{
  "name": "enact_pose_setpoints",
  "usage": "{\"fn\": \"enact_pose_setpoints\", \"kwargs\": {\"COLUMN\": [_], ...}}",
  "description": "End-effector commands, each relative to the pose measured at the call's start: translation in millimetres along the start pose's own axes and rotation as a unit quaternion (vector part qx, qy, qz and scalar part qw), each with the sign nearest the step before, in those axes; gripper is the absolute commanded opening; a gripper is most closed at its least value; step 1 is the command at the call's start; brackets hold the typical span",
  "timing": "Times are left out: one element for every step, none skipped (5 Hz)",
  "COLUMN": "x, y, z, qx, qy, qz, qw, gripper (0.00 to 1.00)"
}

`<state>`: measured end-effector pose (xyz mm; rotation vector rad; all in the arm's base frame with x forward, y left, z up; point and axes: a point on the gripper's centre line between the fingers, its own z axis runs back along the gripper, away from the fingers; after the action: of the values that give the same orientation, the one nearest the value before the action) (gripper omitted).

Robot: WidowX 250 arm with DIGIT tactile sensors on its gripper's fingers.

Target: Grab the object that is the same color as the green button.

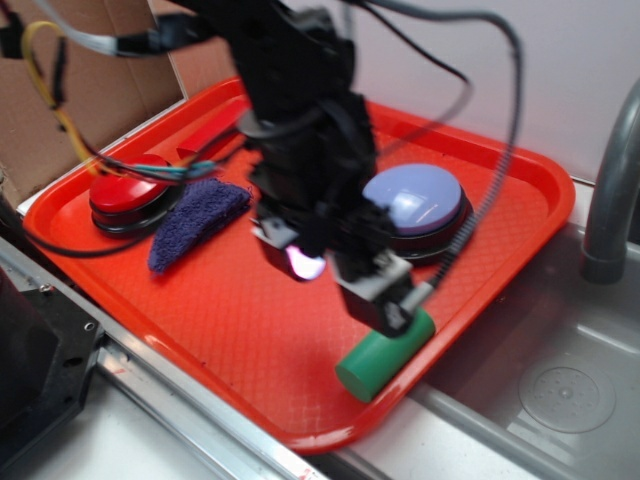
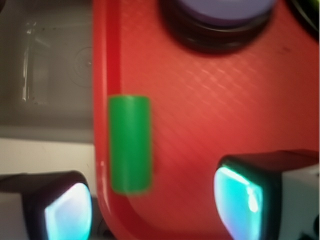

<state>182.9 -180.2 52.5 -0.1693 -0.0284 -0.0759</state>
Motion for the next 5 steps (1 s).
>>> {"fn": "enact_pose_setpoints", "kwargs": {"x": [9.6, 12.4, 14.4, 13.7, 14.4], "y": [-20.6, -11.6, -5.5, 2.6, 10.1], "z": [-14.7, -23.3, -30.0, -29.6, -26.4], "qx": [0.025, 0.049, 0.072, 0.077, 0.076], "qy": [-0.004, -0.003, 0.0, -0.001, -0.001], "qz": [-0.015, 0.004, 0.015, 0.029, 0.04], "qw": [1.0, 0.999, 0.997, 0.997, 0.996], "gripper": [1.0, 1.0, 1.0, 1.0, 1.0]}}
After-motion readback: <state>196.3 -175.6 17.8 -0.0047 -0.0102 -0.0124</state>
